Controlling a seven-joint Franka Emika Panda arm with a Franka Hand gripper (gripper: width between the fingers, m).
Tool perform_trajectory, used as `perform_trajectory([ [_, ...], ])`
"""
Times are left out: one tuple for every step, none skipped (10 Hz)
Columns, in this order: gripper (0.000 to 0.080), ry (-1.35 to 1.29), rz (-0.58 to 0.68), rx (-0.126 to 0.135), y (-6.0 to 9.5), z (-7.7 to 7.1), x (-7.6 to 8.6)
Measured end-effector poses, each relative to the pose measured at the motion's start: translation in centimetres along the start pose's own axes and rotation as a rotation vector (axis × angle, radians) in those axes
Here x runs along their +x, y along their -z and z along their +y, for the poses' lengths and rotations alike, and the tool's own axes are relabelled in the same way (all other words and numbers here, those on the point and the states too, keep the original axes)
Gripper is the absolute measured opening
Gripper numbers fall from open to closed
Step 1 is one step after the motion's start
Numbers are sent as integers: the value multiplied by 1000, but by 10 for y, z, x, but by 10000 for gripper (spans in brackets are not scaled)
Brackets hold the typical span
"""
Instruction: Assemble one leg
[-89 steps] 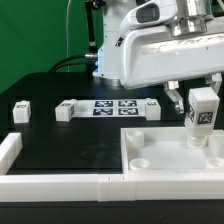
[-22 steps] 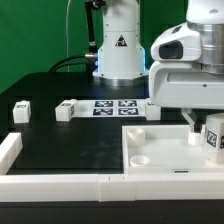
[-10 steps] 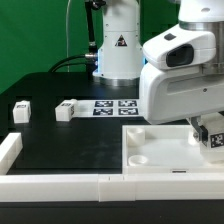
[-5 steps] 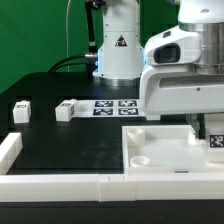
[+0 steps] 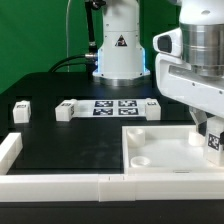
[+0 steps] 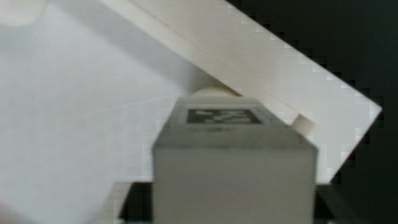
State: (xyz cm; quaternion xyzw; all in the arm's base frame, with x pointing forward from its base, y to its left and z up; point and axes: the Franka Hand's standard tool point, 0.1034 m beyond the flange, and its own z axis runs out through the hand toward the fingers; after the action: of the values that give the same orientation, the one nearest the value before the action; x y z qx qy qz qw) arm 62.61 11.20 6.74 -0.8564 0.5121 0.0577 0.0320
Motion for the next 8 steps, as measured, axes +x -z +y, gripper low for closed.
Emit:
perform_trajectory([
  [291, -130, -5, 3, 0, 0, 0],
  [291, -212, -7, 3, 0, 0, 1],
  [291, -255, -11, 4, 0, 0, 0],
  [343, -274, -14, 6, 0, 0, 0],
  [343, -231, -15, 6, 0, 0, 0],
  [480, -220, -15, 6, 0, -1, -2],
  [611, -189, -15, 6, 0, -2, -7],
  [638, -37, -13, 7, -1, -2, -10],
])
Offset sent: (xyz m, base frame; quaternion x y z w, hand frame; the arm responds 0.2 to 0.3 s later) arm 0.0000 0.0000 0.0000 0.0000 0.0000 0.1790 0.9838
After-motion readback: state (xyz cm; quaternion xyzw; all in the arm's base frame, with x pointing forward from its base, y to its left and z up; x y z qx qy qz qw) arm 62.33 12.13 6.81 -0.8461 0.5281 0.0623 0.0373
